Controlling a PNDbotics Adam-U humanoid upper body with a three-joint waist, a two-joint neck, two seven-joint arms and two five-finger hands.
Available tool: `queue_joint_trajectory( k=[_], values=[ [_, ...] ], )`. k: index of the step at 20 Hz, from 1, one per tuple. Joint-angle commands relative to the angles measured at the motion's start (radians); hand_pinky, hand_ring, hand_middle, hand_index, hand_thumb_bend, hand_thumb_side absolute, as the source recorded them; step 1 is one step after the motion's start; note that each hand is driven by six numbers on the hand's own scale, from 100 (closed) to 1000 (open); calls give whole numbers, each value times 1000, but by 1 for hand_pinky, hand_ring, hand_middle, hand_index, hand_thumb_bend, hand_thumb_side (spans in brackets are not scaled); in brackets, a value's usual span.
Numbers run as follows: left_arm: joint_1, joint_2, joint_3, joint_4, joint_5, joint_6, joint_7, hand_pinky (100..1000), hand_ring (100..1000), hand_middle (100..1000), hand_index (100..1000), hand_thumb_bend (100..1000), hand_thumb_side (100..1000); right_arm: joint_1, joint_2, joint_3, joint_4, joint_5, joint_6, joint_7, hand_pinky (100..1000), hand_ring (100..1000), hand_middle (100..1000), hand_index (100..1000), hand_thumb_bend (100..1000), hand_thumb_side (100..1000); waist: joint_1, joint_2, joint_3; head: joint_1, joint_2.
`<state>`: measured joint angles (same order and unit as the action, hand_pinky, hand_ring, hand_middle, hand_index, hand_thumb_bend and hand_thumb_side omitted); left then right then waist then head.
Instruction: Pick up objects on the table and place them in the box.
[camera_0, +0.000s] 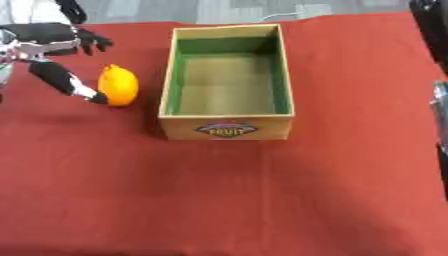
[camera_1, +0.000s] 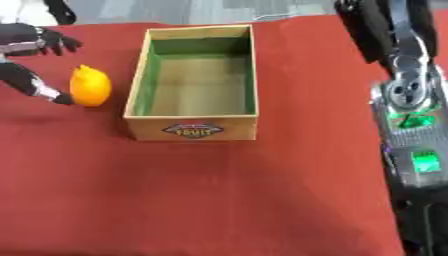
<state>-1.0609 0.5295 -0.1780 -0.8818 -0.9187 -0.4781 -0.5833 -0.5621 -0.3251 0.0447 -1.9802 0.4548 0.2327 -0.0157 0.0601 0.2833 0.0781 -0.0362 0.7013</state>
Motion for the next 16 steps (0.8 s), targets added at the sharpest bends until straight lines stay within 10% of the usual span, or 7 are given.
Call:
queue_joint_trajectory(
  k=[1,16],
  values=[
    [-33,-3,12,25,-35,8,8,728,785,833,1000,713,677,-9,-17,0,-20,-7,-2,3,814,843,641,857,182,1000,0,-18,-2,9,-11],
    [-93,-76,95,195,-300,97,98,707,788,837,1000,674,658,-16,-20,6,-20,-16,-6,5,816,845,638,857,188,1000,9,0,-26,30,-20]
  ],
)
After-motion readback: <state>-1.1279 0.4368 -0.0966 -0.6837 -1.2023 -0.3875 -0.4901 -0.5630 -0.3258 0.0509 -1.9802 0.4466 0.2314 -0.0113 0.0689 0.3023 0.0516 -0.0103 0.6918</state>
